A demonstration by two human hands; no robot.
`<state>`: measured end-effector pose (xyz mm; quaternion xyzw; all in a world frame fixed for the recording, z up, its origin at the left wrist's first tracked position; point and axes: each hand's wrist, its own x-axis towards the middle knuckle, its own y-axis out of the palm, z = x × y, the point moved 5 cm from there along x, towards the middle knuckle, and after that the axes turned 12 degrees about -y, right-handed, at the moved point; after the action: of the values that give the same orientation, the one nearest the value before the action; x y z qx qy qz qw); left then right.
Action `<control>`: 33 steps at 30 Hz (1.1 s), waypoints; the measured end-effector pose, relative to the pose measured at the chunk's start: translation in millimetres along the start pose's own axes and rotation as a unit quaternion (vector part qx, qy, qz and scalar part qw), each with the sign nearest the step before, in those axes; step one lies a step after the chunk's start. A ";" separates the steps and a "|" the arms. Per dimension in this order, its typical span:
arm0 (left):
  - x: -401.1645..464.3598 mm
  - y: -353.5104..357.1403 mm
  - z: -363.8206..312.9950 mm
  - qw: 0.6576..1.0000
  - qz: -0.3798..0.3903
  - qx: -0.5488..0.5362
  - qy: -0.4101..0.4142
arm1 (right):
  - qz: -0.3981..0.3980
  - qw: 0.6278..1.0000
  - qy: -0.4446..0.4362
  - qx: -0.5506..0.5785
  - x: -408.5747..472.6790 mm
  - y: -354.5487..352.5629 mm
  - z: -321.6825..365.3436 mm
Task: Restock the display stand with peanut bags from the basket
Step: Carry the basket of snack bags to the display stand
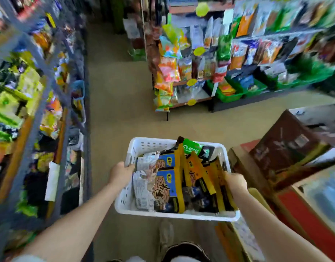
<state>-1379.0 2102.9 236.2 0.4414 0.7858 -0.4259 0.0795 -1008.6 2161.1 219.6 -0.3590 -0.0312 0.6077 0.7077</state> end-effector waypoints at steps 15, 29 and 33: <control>347.1 126.7 -367.1 0.992 0.111 0.054 0.041 | -0.095 0.993 0.062 0.046 368.1 17.8 201.6; 492.0 377.7 -683.1 0.945 0.220 0.200 0.137 | -0.217 0.954 0.181 0.096 638.8 -92.9 227.5; 497.2 470.0 -755.3 0.933 0.246 0.227 0.130 | -0.226 0.944 0.219 0.096 714.4 -150.8 218.8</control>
<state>-1128.8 3089.0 177.2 0.6787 0.5384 -0.4989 -0.0228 -802.1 2893.9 183.7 -0.3976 0.1026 0.3377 0.8469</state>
